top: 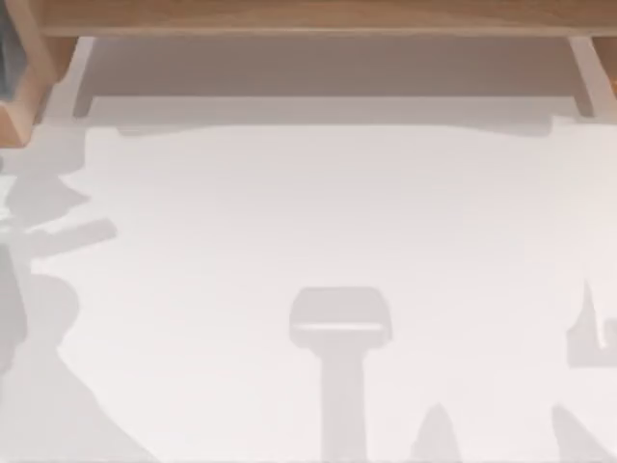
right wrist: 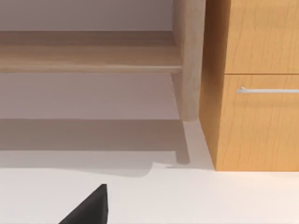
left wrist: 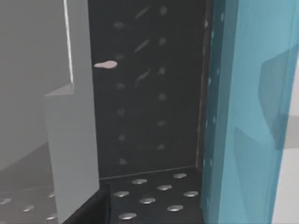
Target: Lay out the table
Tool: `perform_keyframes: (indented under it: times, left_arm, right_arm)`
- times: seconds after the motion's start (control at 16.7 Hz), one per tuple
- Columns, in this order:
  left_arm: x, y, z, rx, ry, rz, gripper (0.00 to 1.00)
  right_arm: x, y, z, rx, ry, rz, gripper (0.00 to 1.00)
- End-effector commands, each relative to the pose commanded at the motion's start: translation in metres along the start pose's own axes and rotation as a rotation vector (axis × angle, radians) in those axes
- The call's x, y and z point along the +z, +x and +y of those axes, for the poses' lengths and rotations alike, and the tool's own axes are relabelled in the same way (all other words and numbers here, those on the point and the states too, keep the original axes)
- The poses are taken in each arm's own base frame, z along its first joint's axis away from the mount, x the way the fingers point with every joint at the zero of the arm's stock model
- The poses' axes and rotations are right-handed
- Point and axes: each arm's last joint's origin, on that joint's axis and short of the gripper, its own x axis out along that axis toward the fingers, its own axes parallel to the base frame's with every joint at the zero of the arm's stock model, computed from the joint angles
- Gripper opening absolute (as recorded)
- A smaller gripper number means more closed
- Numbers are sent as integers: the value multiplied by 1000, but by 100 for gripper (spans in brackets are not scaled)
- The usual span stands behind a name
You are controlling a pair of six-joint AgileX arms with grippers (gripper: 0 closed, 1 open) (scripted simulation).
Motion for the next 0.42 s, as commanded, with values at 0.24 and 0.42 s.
perform_keyframes:
  times: [0.24, 0.42]
  left_arm:
    - [0, -26, -4, 9, 6, 3, 100]
    - [0, -36, -14, -10, -3, 6, 100]
  right_arm:
    - [0, 0, 0, 0, 0, 0, 100]
    - [0, 0, 0, 0, 0, 0, 100]
